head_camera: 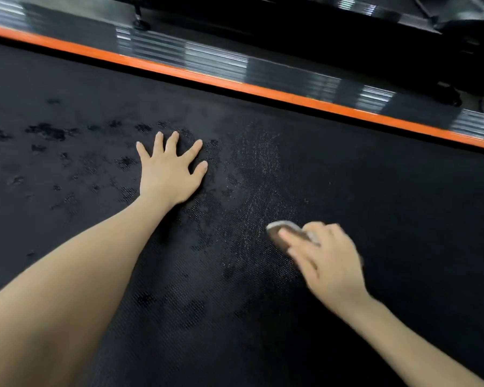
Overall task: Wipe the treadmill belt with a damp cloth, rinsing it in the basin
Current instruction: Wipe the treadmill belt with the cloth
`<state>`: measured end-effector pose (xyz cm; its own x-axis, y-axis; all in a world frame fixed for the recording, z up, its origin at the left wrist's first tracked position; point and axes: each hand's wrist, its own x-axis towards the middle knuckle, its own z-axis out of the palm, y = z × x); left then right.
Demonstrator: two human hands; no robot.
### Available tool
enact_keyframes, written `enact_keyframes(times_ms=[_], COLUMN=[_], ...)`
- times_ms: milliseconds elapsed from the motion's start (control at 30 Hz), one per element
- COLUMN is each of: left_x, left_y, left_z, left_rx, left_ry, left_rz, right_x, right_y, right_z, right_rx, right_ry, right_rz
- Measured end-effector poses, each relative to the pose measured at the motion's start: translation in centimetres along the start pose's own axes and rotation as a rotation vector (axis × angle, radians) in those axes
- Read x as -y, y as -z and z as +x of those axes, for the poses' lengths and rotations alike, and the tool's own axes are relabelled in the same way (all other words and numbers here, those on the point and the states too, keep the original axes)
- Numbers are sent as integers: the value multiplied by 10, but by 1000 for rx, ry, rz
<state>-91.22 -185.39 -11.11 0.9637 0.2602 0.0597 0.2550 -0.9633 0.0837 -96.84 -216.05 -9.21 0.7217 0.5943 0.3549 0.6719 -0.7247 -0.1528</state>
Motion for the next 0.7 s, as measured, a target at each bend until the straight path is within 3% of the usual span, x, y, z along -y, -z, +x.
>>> enact_keyframes(times_ms=[100, 233, 367, 500, 700], left_x=[0, 0, -10, -9, 1], left_y=[-2, 9, 23, 30, 17], left_z=[0, -6, -60, -144, -185], left_rx=[3, 18, -92, 4, 60], left_ry=[-2, 16, -66, -237, -241], left_rz=[-6, -107, -265, -130, -28], right_x=[-8, -8, -10, -10, 13], right_y=[-7, -6, -9, -9, -3], right_z=[2, 1, 1, 0, 1], right_rx=[-27, -24, -52, -60, -31], right_ry=[-116, -97, -96, -114, -251], right_rz=[-34, -13, -7, -21, -83])
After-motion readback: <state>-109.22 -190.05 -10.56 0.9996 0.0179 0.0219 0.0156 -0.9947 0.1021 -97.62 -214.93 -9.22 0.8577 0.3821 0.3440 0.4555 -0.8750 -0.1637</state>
